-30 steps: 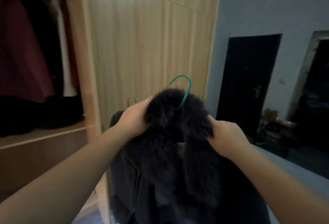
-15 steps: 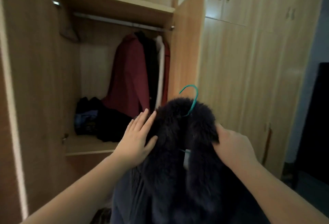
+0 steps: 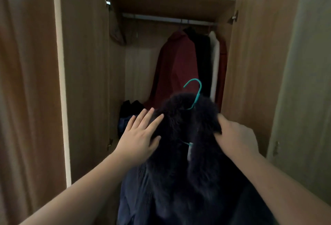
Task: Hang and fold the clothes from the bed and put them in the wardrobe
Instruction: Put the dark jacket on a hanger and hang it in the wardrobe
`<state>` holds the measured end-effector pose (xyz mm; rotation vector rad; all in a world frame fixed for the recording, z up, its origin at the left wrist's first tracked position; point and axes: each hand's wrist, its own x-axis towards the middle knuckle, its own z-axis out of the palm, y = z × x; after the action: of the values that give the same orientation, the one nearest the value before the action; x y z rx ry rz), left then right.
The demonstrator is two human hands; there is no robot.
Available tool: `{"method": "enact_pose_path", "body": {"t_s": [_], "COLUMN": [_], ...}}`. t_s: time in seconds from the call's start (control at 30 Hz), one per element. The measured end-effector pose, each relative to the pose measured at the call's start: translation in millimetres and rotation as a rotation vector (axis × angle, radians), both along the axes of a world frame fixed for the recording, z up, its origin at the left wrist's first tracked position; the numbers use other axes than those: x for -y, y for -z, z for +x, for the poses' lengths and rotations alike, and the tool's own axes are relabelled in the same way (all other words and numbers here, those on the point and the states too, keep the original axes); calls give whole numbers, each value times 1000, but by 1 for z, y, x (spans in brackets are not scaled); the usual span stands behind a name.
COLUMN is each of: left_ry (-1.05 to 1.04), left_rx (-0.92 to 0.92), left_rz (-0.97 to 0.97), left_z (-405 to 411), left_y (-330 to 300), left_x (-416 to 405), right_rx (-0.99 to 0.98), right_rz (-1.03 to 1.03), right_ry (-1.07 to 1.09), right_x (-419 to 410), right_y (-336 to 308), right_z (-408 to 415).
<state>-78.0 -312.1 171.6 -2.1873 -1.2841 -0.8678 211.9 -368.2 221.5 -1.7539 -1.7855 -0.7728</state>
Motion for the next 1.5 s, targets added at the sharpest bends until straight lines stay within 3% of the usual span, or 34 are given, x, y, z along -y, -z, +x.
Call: {"method": "enact_pose_path", "body": {"t_s": [0.23,0.57,0.83,1.13,1.5], "left_ry": [-126,-239,-215,-152,-147], "left_rx": [-35,-12,-22,15,110], "left_rz": [99,320,470,560,626], "left_z": [-5,24,25,21,16], "left_y": [-27,-136,-225,-310,-369], "left_x": [-120,-295,-438,-605,-736], "right_rx": [28,97,204,200,276], "right_rz": [32,206,299,213,406], "right_ry": [-105,-155,7,179,308], "right_x": [-135,-319,-449,-560,-679], "right_y": [-27,-132,-221,-323,-408], "right_z": [-3,17,4,-32,-44]}}
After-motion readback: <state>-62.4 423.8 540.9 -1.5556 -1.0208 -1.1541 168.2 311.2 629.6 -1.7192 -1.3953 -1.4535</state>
